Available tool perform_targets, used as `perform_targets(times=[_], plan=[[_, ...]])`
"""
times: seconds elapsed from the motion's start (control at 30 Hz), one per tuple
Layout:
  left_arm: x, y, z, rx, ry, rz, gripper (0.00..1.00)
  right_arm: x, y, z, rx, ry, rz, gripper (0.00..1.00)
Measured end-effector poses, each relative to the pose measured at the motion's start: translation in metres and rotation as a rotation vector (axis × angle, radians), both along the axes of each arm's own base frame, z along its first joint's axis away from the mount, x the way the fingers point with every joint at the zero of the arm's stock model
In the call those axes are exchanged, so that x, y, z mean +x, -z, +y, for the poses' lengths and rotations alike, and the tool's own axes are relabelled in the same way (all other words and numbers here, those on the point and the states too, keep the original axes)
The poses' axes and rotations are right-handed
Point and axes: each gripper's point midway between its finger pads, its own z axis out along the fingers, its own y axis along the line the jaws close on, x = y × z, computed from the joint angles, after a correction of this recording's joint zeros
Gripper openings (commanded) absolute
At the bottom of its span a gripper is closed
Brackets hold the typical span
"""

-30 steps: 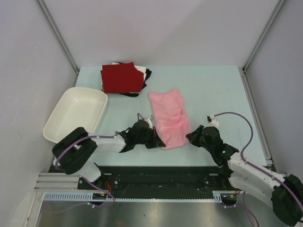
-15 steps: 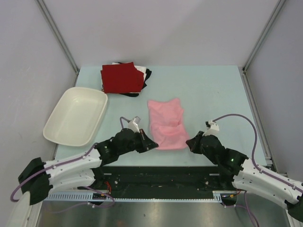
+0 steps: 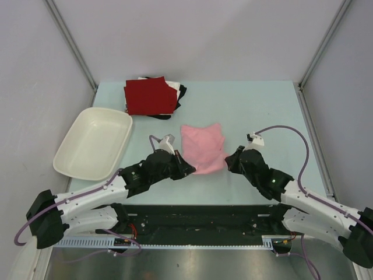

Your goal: Fold and stack the t-shirts

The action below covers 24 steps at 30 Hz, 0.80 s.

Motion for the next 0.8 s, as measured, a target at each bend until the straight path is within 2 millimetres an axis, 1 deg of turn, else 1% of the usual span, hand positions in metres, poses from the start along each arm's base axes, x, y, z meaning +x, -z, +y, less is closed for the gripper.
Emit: perform_targets(times=[0.13,0.2,0.23,0.27,0.3,0.4,0.57,0.7,0.8], plan=[[0.012,0.012,0.005,0.026,-0.034,0.022,0.0,0.021,0.007,0.001,0.002,0.017,0.018,0.0],[0.025,0.016,0.011,0.032,-0.07,0.032,0.0,0.032,0.007,0.003,0.007,0.018,0.024,0.0],[0.032,0.018,0.015,0.035,-0.089,0.034,0.0,0.043,0.004,0.005,0.021,0.019,0.024,0.0],[0.039,0.021,0.019,0.04,-0.111,0.037,0.0,0.045,0.003,0.006,0.024,0.02,0.024,0.0],[0.046,0.024,0.023,0.047,-0.127,0.042,0.0,0.055,0.001,0.007,0.035,0.024,0.025,0.0],[0.065,0.027,0.029,0.056,-0.161,0.055,0.0,0.076,-0.004,0.011,0.056,0.023,0.02,0.0],[0.103,0.026,0.029,0.052,-0.182,0.068,0.0,0.111,-0.005,0.022,0.065,0.013,0.024,0.0],[0.131,0.023,0.024,0.032,-0.182,0.077,0.0,0.134,-0.003,0.03,0.075,0.007,0.03,0.0],[0.148,0.023,0.022,0.019,-0.181,0.087,0.0,0.149,0.0,0.033,0.083,0.007,0.034,0.0]])
